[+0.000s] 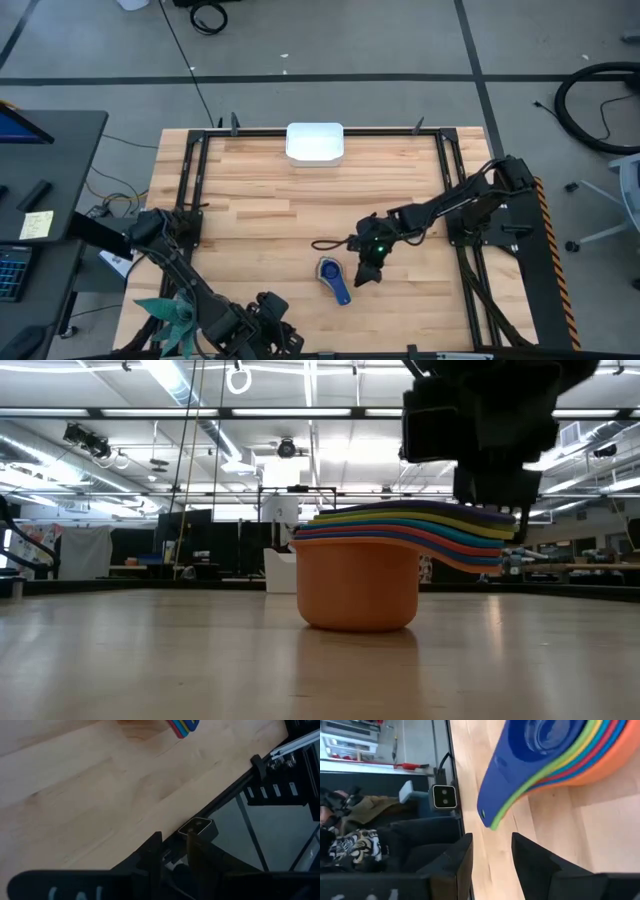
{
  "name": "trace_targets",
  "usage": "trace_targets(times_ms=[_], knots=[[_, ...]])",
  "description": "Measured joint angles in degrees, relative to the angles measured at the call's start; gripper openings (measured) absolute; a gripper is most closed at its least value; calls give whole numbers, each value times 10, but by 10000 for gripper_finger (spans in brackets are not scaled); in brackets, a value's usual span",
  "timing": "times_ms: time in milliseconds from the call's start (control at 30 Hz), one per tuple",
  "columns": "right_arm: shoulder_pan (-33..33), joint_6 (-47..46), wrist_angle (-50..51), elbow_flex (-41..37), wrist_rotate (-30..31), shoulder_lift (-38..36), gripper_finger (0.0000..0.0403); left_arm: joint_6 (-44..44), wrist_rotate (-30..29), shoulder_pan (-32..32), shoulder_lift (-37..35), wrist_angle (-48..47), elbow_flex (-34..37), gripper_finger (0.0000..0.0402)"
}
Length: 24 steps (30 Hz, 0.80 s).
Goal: Nest measuring cups in basket
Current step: Put the stacked measuring cups into the white bin
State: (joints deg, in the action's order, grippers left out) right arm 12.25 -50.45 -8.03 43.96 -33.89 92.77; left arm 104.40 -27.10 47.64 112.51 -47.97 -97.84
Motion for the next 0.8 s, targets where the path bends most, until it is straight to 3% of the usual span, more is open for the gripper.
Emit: trace_targets(times_ms=[233, 633, 800], knots=[[-8, -67, -133, -60, 11, 0, 138, 0, 0, 1, 0, 0, 0, 94], [-7, -49, -153, -62, 34, 0, 136, 0, 0, 1, 0, 1, 0, 94], [-7, -49, -153, -62, 32, 0, 103, 0, 0, 1, 0, 1, 0, 94]])
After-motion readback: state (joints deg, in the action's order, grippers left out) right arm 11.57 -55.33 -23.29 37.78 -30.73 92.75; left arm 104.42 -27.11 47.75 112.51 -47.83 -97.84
